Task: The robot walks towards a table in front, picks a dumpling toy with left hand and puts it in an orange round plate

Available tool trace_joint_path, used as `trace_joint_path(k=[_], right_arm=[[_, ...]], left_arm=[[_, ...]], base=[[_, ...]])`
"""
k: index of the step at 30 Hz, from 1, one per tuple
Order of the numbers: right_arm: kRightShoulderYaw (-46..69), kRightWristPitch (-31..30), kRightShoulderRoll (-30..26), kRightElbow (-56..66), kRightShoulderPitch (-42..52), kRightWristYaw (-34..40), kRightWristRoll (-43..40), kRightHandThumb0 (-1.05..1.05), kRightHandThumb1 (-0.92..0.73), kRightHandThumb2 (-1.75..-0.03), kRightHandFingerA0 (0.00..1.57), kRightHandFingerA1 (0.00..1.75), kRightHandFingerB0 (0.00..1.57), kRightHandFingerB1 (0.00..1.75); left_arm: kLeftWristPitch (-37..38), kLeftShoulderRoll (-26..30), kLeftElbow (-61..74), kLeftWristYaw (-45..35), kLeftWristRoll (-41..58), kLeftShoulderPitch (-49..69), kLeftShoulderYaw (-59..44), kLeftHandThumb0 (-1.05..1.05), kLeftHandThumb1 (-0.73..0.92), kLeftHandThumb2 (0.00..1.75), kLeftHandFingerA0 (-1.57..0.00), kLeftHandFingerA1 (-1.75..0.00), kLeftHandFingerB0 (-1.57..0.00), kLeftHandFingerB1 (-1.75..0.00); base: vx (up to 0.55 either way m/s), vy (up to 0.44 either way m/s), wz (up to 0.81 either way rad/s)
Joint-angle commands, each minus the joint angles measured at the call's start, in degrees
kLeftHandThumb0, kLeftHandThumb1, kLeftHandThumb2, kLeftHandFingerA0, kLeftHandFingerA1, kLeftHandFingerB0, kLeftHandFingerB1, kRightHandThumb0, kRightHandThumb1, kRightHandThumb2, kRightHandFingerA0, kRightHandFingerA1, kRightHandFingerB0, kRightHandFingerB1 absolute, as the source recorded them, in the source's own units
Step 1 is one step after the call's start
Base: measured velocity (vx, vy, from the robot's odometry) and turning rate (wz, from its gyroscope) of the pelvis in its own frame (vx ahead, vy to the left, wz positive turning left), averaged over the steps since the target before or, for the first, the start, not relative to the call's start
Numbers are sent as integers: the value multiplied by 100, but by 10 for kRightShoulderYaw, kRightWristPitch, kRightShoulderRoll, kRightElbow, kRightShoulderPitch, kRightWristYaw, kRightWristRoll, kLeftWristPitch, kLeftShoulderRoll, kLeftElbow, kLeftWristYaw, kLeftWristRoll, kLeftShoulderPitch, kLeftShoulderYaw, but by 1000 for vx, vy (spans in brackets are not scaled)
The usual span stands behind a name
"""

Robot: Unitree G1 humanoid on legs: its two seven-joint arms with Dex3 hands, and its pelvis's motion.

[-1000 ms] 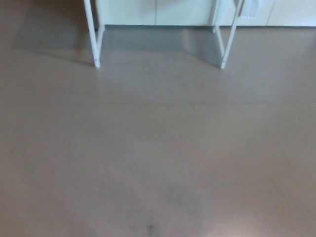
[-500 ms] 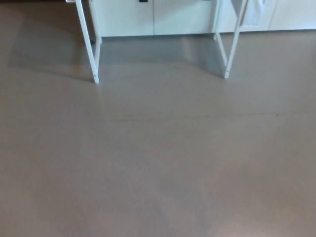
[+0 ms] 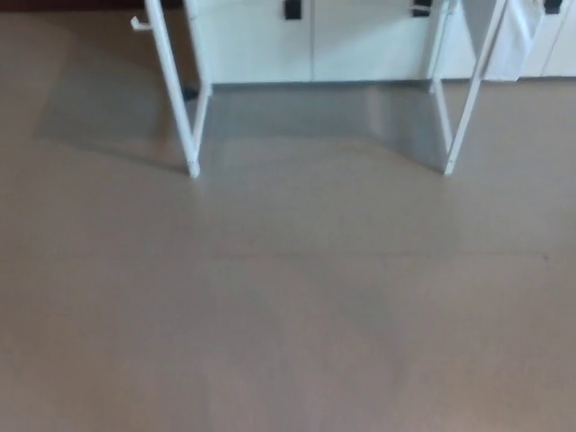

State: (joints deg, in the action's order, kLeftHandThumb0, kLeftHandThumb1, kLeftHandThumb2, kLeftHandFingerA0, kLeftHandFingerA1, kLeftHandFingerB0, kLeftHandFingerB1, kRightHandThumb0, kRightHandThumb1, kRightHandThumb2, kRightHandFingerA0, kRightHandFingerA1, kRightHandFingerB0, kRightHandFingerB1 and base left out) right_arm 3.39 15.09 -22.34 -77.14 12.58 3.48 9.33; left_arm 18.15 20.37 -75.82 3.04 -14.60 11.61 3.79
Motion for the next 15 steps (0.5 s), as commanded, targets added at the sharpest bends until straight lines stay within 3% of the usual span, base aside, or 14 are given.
trace_joint_path(k=[1, 4, 8, 9, 11, 13, 14, 15], right_arm=[[-6, 3, 0, 0, -2, 9, 9, -48, -56, -82, 67, 56, 38, 46], [-8, 1, -1, 0, -1, 10, 10, -50, -57, -83, 65, 56, 37, 46], [-9, 4, 1, 0, 0, 12, 10, -49, -57, -83, 68, 57, 37, 46], [-7, 3, 1, -1, 1, 9, 8, -42, -67, -61, 74, 43, 42, 34], [-4, 3, 0, -2, 1, 6, 5, -42, -67, -61, 74, 43, 42, 34], [-3, 1, 1, -2, 1, 4, 4, -41, -68, -61, 74, 44, 42, 34], [-2, -1, 2, -2, 2, 3, 4, -49, -57, -83, 68, 57, 36, 46], [-2, -1, 2, -3, 2, 3, 4, -49, -57, -83, 68, 57, 36, 46]], left_arm=[[13, 13, 4, 12, -4, -4, 2, -31, 68, 61, -62, -105, -22, -30], [9, 12, 3, 12, -2, -4, 0, -31, 69, 61, -63, -107, -22, -29], [10, 10, 3, 9, 5, -3, -6, -31, 68, 61, -68, -111, -23, -30], [9, 9, 3, 6, 6, -4, -7, -32, 68, 61, -66, -106, -22, -30], [7, 8, 2, 3, 8, -4, -9, -32, 68, 61, -66, -106, -22, -30], [7, 9, 2, 1, 7, -4, -10, -33, 68, 61, -66, -104, -21, -29], [8, 9, 1, 2, 5, -2, -9, -32, 68, 61, -67, -105, -22, -29], [8, 9, 1, 2, 5, -1, -9, -32, 68, 61, -67, -105, -22, -29]], base=[[607, 200, -16], [614, 105, -62], [414, 87, 2], [340, 58, 8], [299, -12, 13], [399, -86, 24], [450, -153, 25], [473, -162, 47]])
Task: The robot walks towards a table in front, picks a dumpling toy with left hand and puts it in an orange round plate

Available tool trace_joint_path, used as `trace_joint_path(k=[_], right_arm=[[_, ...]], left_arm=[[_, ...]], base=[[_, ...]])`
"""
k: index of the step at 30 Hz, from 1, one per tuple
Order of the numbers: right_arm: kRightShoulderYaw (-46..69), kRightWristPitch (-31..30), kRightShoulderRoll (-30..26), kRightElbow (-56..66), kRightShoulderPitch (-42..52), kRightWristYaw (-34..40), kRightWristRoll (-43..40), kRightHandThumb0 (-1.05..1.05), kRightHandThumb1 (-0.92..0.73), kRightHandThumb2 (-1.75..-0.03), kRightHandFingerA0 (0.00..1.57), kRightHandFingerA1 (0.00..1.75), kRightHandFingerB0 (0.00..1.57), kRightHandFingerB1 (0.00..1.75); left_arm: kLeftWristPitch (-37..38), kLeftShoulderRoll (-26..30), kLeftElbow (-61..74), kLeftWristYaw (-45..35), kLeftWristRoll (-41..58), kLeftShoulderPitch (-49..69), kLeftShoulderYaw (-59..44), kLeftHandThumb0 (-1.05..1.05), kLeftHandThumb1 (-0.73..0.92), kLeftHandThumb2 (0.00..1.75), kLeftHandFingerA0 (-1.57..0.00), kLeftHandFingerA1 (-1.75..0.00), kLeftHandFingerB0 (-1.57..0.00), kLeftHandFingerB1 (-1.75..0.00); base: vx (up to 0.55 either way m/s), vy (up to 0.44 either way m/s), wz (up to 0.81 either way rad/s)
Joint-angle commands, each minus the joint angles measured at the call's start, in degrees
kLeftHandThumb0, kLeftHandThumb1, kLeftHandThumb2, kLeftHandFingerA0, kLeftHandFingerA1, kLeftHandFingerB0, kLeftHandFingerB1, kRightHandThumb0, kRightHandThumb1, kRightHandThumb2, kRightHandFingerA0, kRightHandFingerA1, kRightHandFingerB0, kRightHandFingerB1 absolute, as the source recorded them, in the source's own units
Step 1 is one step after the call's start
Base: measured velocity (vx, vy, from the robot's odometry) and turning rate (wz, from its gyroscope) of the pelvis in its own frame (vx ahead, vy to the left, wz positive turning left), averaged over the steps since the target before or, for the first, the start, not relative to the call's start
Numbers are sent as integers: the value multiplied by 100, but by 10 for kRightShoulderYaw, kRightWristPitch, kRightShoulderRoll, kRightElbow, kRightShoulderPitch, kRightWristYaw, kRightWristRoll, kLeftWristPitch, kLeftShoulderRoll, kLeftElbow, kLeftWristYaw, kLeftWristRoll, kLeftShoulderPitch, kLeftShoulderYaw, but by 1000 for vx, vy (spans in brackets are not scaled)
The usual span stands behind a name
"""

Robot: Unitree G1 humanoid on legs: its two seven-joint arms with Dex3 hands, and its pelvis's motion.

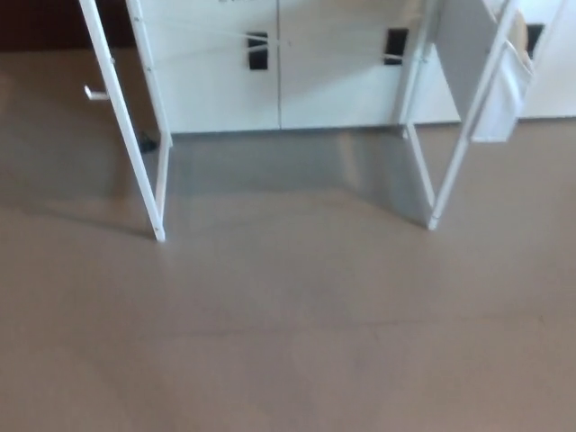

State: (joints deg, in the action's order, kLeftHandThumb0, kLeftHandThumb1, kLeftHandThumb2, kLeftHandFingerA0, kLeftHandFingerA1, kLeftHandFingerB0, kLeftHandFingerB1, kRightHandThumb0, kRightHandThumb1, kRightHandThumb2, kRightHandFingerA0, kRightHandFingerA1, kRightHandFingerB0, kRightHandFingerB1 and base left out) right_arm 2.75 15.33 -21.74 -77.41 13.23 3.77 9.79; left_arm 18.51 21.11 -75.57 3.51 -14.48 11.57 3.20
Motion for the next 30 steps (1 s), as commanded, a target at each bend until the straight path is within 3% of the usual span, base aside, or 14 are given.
trace_joint_path(k=[1, 6, 7, 10, 11, 12, 13, 19, 20, 22, 25, 27, 28, 30], right_arm=[[4, -4, -5, 0, -3, 0, 0, -49, -57, -83, 66, 56, 36, 46], [3, -5, -4, -1, 3, -1, 2, -49, -58, -83, 63, 55, 36, 45], [4, -5, -5, -1, 4, -3, 1, -43, -68, -61, 66, 41, 40, 33], [5, -2, -4, 0, 7, -9, -1, -42, -69, -60, 68, 42, 40, 34], [4, 0, -4, 0, 9, -7, 0, -49, -57, -83, 63, 55, 36, 45], [3, 1, -4, 1, 11, -5, 1, -49, -57, -83, 63, 55, 36, 45], [3, 1, -3, 1, 11, -5, 1, -49, -58, -83, 64, 56, 35, 45], [-4, -4, -3, 0, 12, 0, 8, -51, -58, -83, 65, 56, 37, 46], [-3, -5, -2, 0, 11, -1, 6, -41, -68, -60, 73, 44, 42, 34], [-1, -4, -1, -1, 10, -3, 5, -49, -58, -82, 66, 56, 37, 45], [-3, -7, -1, -2, 9, -3, 8, -50, -58, -82, 64, 55, 35, 45], [-4, -6, -2, -1, 10, -4, 8, -42, -69, -62, 74, 44, 41, 34], [-2, -5, -1, -1, 11, -4, 7, -49, -57, -83, 67, 56, 37, 46], [0, -5, 1, -1, 12, -5, 5, -50, -59, -83, 64, 56, 37, 46]], left_arm=[[4, 1, -2, 1, 0, 0, 0, -34, 67, 61, -69, -98, -21, -29], [2, 1, -2, -1, -1, 6, 2, -32, 68, 61, -65, -103, -20, -29], [3, 3, -2, -2, -3, 7, 4, -31, 67, 60, -62, -95, -20, -29], [6, 5, -2, 1, -8, 11, 9, -33, 68, 60, -61, -90, -21, -29], [4, 5, -2, 3, -9, 11, 11, -28, 49, 94, -65, -84, -7, -47], [1, 5, -3, 4, -10, 11, 12, -28, 49, 94, -65, -84, -7, -47], [0, 5, -3, 4, -10, 11, 13, -34, 68, 61, -61, -94, -21, -29], [7, 7, -2, 4, -11, 17, 15, -34, 68, 61, -59, -97, -21, -30], [7, 7, -2, 4, -10, 17, 15, -33, 68, 61, -59, -97, -22, -29], [12, 8, 0, 4, -7, 19, 13, -32, 67, 61, -62, -104, -23, -29], [15, 9, 1, 4, -10, 20, 15, -32, 68, 60, -60, -96, -23, -29], [16, 9, 1, 1, -9, 20, 14, -32, 68, 60, -59, -97, -22, -29], [16, 10, 1, 1, -9, 21, 14, -33, 67, 60, -57, -100, -22, -29], [17, 10, 2, 1, -10, 22, 15, -33, 67, 60, -59, -95, -22, -29]], base=[[569, -160, -19], [502, -124, 30], [371, -92, -5], [368, -55, -12], [337, -6, -28], [354, 33, -32], [413, 69, -25], [511, 128, -40], [478, 147, -38], [464, 143, -7], [375, 64, 10], [257, -30, 14], [335, -54, 16], [401, -110, 22]])
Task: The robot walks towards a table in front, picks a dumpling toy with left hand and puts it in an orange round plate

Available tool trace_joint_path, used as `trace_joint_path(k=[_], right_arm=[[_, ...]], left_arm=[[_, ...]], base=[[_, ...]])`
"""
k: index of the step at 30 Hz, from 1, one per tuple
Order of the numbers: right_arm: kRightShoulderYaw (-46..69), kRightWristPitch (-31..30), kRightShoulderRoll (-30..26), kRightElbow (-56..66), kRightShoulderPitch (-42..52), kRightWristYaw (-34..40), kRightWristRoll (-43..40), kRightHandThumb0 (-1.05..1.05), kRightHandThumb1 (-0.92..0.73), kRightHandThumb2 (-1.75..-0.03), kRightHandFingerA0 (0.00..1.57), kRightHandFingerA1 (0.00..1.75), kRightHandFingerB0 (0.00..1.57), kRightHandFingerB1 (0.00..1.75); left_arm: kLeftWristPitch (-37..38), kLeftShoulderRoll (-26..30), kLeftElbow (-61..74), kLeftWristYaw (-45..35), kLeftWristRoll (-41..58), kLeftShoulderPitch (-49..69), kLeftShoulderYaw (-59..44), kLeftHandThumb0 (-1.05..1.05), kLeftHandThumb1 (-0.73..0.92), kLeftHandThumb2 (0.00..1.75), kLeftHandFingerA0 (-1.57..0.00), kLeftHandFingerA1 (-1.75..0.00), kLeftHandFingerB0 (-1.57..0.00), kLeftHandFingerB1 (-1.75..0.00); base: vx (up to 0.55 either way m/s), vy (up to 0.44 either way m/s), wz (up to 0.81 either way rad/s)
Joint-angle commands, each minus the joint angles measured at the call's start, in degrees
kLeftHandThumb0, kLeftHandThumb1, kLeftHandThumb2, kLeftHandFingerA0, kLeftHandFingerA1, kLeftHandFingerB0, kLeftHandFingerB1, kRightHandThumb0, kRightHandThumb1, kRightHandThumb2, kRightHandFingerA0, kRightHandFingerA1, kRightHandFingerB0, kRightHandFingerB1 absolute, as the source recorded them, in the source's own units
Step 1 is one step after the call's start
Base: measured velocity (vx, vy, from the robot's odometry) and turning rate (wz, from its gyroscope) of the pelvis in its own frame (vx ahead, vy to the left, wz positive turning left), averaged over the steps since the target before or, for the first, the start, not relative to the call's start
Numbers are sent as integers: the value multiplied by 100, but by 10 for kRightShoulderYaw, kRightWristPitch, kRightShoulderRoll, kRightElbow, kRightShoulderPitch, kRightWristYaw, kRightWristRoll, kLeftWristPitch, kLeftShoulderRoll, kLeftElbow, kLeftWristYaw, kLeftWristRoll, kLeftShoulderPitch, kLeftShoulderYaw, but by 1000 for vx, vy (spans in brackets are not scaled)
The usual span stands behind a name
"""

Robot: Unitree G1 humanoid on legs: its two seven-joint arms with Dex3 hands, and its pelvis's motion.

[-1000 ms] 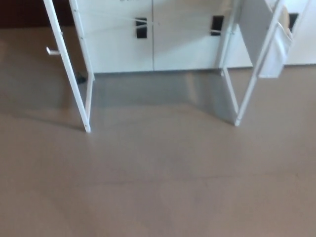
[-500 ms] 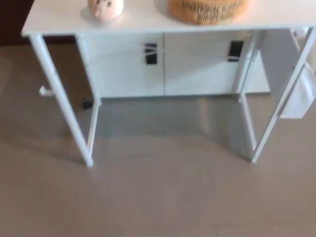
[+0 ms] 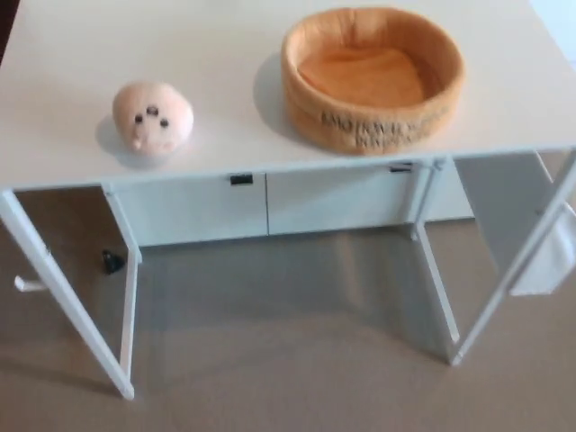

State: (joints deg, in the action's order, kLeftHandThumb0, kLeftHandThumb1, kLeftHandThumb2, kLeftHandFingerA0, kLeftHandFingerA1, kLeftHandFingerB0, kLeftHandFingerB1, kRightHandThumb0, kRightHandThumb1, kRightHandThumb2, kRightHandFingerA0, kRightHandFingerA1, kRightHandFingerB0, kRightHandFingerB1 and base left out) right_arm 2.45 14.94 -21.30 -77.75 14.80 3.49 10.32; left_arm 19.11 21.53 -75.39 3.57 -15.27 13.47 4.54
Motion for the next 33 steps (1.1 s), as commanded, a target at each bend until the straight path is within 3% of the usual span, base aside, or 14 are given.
trace_joint_path(k=[1, 3, 4, 7, 8, 12, 16, 17, 19, 28, 29, 31, 32, 33], right_arm=[[5, -2, -3, 2, -4, -4, -2, -50, -59, -83, 64, 56, 37, 46], [7, -3, -2, 3, -5, -3, -2, -50, -58, -84, 64, 56, 36, 46], [7, -3, -1, 3, -5, -2, -2, -42, -68, -61, 71, 42, 42, 34], [7, -2, -1, 3, -4, -1, -1, -42, -68, -61, 72, 42, 42, 34], [7, -2, 0, 3, -4, 0, -1, -49, -58, -84, 64, 56, 36, 46], [7, -1, 0, 3, -2, 1, 0, -50, -58, -82, 66, 56, 37, 46], [8, 2, 1, 4, -2, -4, -1, -42, -68, -61, 70, 42, 42, 34], [11, 3, 2, 4, -1, -6, -3, -49, -58, -83, 64, 56, 36, 46], [14, 3, 3, 4, -1, -7, -6, -49, -58, -84, 67, 57, 36, 46], [18, 1, 7, 1, 4, 0, -5, -50, -57, -82, 67, 56, 38, 46], [20, 1, 8, 2, 4, -2, -5, -43, -67, -61, 75, 46, 43, 34], [21, 1, 8, 2, 4, -4, -6, -43, -67, -61, 75, 46, 43, 34], [22, 1, 9, 1, 4, -3, -6, -49, -56, -82, 69, 59, 37, 46], [22, 1, 9, 1, 4, -3, -6, -49, -56, -82, 69, 59, 37, 46]], left_arm=[[11, 6, 1, 1, -1, 3, 1, -33, 67, 60, -59, -95, -22, -29], [13, 6, 0, 1, 0, 3, 0, -33, 66, 60, -60, -96, -23, -29], [12, 5, -1, 1, 1, 2, -1, -33, 66, 60, -61, -96, -23, -29], [13, 5, 0, -1, 1, 2, -2, -33, 66, 60, -59, -97, -23, -29], [15, 7, 1, -2, -1, 2, 0, -33, 66, 60, -58, -101, -22, -29], [17, 7, 3, -6, 1, 4, -1, -32, 65, 60, -57, -101, -23, -29], [19, 7, 2, -4, 0, 1, -1, -32, 66, 60, -58, -98, -22, -29], [19, 7, 2, -4, 0, 0, 0, -33, 66, 60, -61, -96, -23, -29], [18, 9, 3, -5, -2, 0, 1, -33, 67, 60, -63, -91, -23, -29], [18, 10, 3, -12, 5, 3, -5, -32, 66, 60, -63, -99, -23, -29], [14, 9, 1, -13, 6, 0, -6, -31, 66, 60, -65, -94, -22, -29], [9, 8, -1, -15, 6, -2, -8, -31, 66, 60, -65, -94, -22, -29], [11, 10, 0, -13, 2, -1, -5, -32, 67, 61, -66, -99, -22, -29], [12, 10, 1, -12, 1, -1, -5, -32, 67, 61, -66, -99, -22, -29]], base=[[403, -129, 56], [431, -162, 39], [436, -199, 13], [350, -158, 6], [190, -60, -9], [156, 56, -13], [173, 198, -4], [199, 373, -30], [181, 329, -4], [121, 41, 5], [107, -91, 11], [84, -167, -34], [96, -211, -13], [163, -346, 9]])
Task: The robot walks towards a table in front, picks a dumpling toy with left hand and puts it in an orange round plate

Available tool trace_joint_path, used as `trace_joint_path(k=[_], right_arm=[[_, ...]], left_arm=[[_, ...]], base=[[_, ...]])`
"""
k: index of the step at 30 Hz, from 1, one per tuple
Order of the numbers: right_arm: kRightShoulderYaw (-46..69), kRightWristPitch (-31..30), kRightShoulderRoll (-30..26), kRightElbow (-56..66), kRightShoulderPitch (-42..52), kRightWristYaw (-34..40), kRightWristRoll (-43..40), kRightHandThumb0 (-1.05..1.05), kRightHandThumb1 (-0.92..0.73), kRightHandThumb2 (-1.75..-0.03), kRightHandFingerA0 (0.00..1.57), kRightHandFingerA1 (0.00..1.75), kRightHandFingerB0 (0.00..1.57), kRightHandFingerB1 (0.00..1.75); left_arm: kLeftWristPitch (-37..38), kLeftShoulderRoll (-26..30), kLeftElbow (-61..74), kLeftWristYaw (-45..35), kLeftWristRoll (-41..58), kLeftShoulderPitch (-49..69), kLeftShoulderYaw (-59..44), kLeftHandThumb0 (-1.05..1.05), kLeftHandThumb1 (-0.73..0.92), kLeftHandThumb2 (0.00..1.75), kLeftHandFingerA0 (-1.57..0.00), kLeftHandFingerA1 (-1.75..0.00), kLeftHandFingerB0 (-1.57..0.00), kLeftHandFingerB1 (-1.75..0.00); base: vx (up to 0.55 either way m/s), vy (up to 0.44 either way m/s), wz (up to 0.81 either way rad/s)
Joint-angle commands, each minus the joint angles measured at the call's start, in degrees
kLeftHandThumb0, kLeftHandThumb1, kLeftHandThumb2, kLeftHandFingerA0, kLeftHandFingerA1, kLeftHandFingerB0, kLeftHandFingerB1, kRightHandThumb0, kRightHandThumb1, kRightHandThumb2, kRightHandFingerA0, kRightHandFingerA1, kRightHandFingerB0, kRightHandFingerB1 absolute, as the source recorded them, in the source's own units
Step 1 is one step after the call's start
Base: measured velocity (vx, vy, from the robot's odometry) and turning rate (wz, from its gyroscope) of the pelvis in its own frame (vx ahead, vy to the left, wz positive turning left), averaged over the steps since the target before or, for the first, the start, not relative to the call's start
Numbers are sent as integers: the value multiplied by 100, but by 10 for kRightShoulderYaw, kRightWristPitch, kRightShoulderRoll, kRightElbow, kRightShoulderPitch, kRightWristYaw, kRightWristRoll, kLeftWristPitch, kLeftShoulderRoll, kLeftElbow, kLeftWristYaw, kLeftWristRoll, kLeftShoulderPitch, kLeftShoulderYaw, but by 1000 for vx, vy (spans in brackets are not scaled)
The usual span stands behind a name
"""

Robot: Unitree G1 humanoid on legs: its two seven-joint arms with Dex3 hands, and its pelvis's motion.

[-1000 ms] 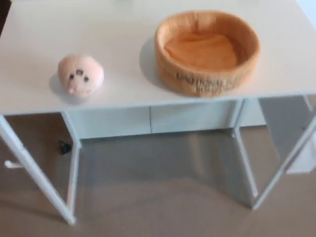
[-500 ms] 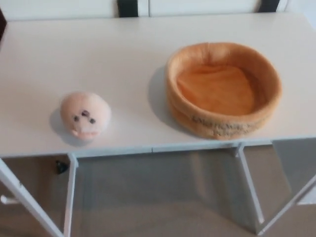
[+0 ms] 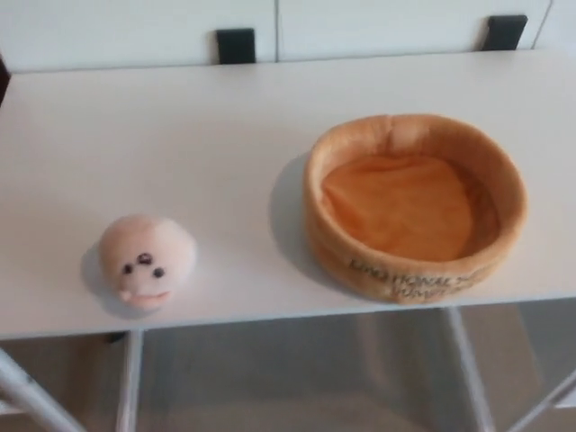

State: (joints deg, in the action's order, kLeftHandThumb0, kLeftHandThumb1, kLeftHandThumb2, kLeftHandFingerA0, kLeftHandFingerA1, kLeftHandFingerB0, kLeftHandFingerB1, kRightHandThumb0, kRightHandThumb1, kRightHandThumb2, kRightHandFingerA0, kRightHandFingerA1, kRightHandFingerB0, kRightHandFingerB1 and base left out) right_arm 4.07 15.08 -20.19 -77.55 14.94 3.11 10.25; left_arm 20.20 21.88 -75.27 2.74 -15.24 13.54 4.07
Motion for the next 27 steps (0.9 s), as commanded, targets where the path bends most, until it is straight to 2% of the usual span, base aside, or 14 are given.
trace_joint_path(k=[1, 4, 5, 8, 10, 15, 16, 17, 18, 23, 27], right_arm=[[4, 0, -2, -1, 3, 3, -2, -49, -57, -84, 69, 58, 37, 46], [0, 0, -3, 0, 1, 6, 4, -50, -57, -83, 68, 57, 37, 46], [0, -1, -3, -1, 0, 6, 4, -50, -57, -82, 68, 56, 39, 46], [7, -5, -1, -1, -4, 2, -3, -50, -57, -81, 69, 56, 39, 46], [6, -3, -2, 1, -3, 1, -2, -50, -58, -83, 66, 56, 38, 46], [6, -1, -2, 2, -2, 0, -2, -50, -58, -83, 67, 57, 37, 46], [7, -2, -2, 1, -2, -2, -3, -43, -68, -61, 72, 42, 42, 34], [7, -2, -1, 1, -2, -2, -3, -43, -68, -61, 72, 42, 42, 34], [8, -4, -1, 1, -3, -2, -3, -50, -58, -83, 66, 56, 36, 46], [9, -6, 1, 0, -3, 3, -2, -51, -58, -82, 69, 57, 38, 46], [10, -4, 0, -1, -4, -2, -3, -50, -57, -82, 69, 56, 37, 46]], left_arm=[[5, 7, 0, -5, 2, 0, -1, -32, 67, 61, -65, -98, -22, -29], [14, 8, 3, -6, 3, 2, -2, -32, 67, 60, -63, -99, -22, -29], [12, 8, 3, -5, 2, 0, -1, -32, 67, 60, -61, -93, -22, -29], [6, 8, 1, -4, -1, -6, 1, -34, 67, 60, -63, -88, -22, -29], [4, 7, -1, -6, 3, -9, -3, -31, 66, 60, -65, -100, -22, -29], [8, 7, -2, -12, 7, -9, -8, -31, 66, 60, -64, -103, -21, -29], [12, 7, -1, -10, 7, -8, -9, -31, 66, 60, -63, -105, -23, -29], [13, 7, -1, -9, 7, -8, -9, -31, 66, 60, -63, -105, -23, -29], [10, 7, -2, -11, 6, -10, -9, -32, 67, 61, -63, -101, -20, -29], [13, 7, -1, -8, 6, -12, -10, -32, 66, 60, -67, -102, -22, -29], [28, 9, 2, 5, 0, -11, -6, -33, 66, 61, -61, -103, -25, -30]], base=[[158, -342, 1], [91, -211, -3], [44, -94, -1], [4, -23, -3], [0, 0, 0], [46, 152, 10], [26, 230, 7], [57, 83, 5], [0, 0, 0], [36, 3, 7], [-34, -51, 3]])
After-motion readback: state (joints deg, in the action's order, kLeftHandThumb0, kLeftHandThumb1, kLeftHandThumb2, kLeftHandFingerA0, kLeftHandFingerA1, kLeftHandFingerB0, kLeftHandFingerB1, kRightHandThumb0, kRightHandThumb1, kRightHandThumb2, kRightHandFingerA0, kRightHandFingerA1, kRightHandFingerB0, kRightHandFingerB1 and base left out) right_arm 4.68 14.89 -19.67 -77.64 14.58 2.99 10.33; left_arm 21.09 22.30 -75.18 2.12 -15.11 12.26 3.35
